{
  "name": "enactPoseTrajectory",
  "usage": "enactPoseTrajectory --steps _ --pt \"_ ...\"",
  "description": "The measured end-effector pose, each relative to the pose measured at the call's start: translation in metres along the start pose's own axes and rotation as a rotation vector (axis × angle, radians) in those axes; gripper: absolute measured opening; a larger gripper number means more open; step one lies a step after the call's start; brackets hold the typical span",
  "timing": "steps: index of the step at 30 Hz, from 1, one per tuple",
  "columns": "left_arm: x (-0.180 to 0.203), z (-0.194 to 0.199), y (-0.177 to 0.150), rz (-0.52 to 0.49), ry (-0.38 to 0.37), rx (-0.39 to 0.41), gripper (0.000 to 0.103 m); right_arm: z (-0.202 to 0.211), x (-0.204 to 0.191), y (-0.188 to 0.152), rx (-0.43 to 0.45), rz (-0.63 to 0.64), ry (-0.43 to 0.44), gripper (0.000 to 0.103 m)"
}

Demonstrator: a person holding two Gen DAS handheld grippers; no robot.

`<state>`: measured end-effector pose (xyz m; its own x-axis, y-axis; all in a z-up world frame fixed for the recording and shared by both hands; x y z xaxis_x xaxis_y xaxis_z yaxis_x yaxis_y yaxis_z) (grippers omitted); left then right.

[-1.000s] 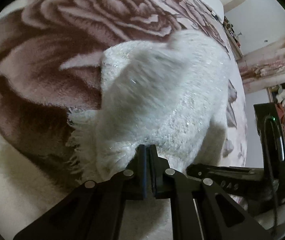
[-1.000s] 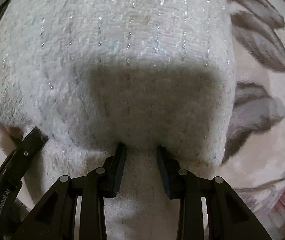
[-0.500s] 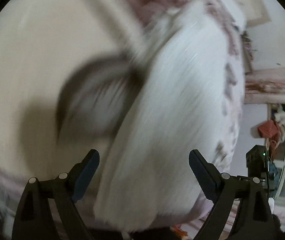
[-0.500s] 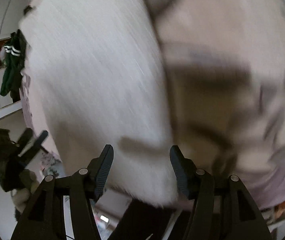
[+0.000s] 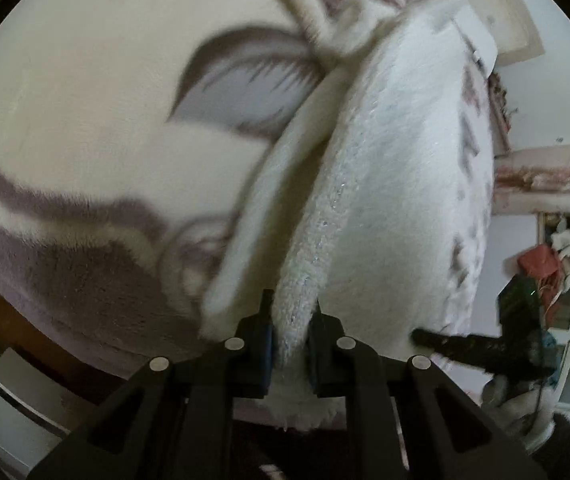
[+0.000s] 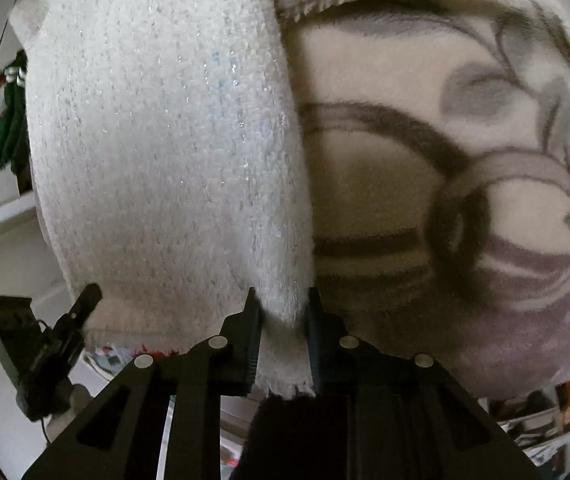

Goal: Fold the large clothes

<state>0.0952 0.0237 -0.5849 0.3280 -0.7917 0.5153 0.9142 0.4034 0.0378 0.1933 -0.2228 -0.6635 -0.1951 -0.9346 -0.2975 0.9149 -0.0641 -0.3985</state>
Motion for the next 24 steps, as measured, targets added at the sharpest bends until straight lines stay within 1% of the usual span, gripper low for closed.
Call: enactPoseTrajectory --steps 1,3,5,6,7,8,9,10,11,12,13,15,17,18,20,23,24 --pt "-0.009 -0.006 -0.003 0.006 0.006 -0.008 0.012 -0.006 0.002 0.004 -0.017 0.055 -0.038 0.021" --pt "-0.023 -0.018 -0.003 0.029 -0.013 -0.024 0.012 -0.020 0.004 0.009 -0.020 0.063 -0.062 0.024" --pt "-0.024 -0.012 0.001 0.041 -0.035 -0.026 0.016 -0.027 -0.007 0.010 -0.044 0.063 -0.051 0.027" --pt "-0.021 -0.006 0.002 0.041 -0.060 -0.032 0.021 -0.023 -0.005 0.011 -0.063 0.060 -0.028 0.033" --pt "-0.018 0.002 0.003 0.045 -0.087 -0.034 0.023 -0.024 0.001 0.009 -0.080 0.049 -0.001 0.037" --pt "-0.018 0.009 0.002 0.050 -0.108 -0.036 0.033 -0.019 0.006 0.009 -0.093 0.037 0.040 0.046" --pt "-0.018 0.015 0.002 0.054 -0.139 -0.035 0.044 -0.012 0.014 0.010 -0.090 0.027 0.092 0.052" --pt "-0.019 0.020 0.001 0.055 -0.168 -0.029 0.052 -0.008 0.022 0.014 -0.080 0.025 0.120 0.063" --pt "-0.023 0.021 0.000 0.055 -0.181 -0.024 0.066 -0.012 0.025 0.014 -0.083 0.030 0.140 0.067" --pt "-0.027 0.018 0.000 0.059 -0.185 -0.028 0.069 -0.018 0.031 0.015 -0.100 0.036 0.170 0.067" --pt "-0.032 0.009 -0.002 0.071 -0.193 -0.045 0.069 -0.021 0.040 0.014 -0.109 0.037 0.194 0.067" --pt "-0.041 -0.011 0.001 0.095 -0.202 -0.070 0.069 -0.040 0.047 0.017 -0.155 0.026 0.295 0.068" --pt "-0.048 -0.026 0.003 0.106 -0.225 -0.101 0.070 -0.058 0.054 0.018 -0.182 -0.003 0.351 0.068" --pt "-0.051 -0.031 0.005 0.114 -0.233 -0.104 0.070 -0.069 0.054 0.015 -0.188 -0.009 0.381 0.070" --pt "-0.054 -0.031 0.007 0.116 -0.241 -0.091 0.071 -0.078 0.050 0.012 -0.182 -0.020 0.409 0.070" --pt "-0.050 -0.022 0.005 0.077 -0.229 -0.069 0.070 -0.081 0.043 0.008 -0.168 0.006 0.431 0.070" --pt "-0.048 -0.017 0.002 0.072 -0.228 -0.060 0.065 -0.083 0.038 0.007 -0.165 0.014 0.431 0.069"
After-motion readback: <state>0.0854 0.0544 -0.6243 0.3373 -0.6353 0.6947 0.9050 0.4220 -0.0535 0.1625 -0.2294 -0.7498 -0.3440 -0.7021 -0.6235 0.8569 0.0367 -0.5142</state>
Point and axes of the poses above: each gripper's, at about its wrist camera, not at the fingertips, and z roughly against the way its jaws point, x to its right, y to its top, the point moved 4 cm from there along -z, roughly the way its jaws point, and after that the axes turned 11 degrees about -z, right-handed, at the moved point
